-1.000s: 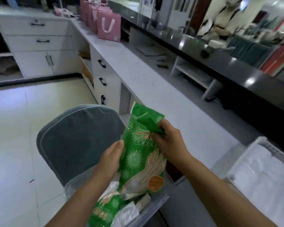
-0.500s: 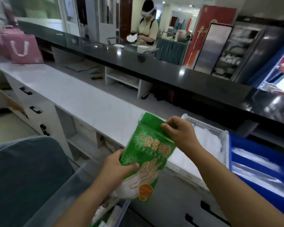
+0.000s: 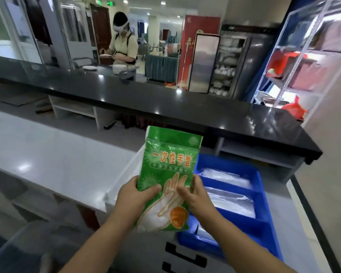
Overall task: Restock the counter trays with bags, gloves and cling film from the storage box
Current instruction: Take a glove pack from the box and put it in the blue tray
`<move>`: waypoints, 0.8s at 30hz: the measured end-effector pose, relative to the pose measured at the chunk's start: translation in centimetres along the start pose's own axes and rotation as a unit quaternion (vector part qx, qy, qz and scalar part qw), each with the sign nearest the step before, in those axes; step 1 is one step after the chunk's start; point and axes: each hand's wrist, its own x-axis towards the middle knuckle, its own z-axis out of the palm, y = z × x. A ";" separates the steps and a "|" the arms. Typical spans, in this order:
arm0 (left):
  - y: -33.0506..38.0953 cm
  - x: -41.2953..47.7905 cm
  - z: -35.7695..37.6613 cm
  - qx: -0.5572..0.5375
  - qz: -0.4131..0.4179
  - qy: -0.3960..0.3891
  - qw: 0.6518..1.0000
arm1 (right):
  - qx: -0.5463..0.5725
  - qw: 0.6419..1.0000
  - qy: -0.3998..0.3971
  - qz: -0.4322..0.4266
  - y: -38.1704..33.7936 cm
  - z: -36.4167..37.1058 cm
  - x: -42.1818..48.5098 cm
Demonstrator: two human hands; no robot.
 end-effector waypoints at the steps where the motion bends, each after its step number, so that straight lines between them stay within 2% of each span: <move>1: 0.1 0.1 1.7 -0.011 -0.009 -0.008 1.000 | 0.027 0.999 -0.014 0.017 0.1 -1.3 -0.2; 4: 0.0 0.4 6.2 -0.038 -0.024 -0.024 0.999 | 0.048 0.998 -0.018 0.040 -0.3 -5.0 -0.5; 9: 0.5 1.3 11.7 -0.040 -0.036 -0.055 0.997 | 0.031 0.998 0.032 0.037 -1.2 -10.7 -0.7; 16: 2.5 6.1 18.4 -0.025 0.046 -0.095 0.994 | -0.075 0.980 0.185 -0.007 -2.9 -18.5 -0.2; 20: 0.2 9.7 21.2 0.133 0.070 -0.131 0.980 | -0.186 0.946 0.264 -0.006 -4.0 -23.6 -0.5; 22: -1.2 11.6 22.6 0.260 0.089 -0.183 0.944 | -0.241 0.925 0.293 0.008 -4.2 -25.7 -1.0; 24: -2.1 13.6 24.0 0.372 0.111 -0.238 0.890 | -0.275 0.906 0.320 0.021 -4.3 -27.3 -1.2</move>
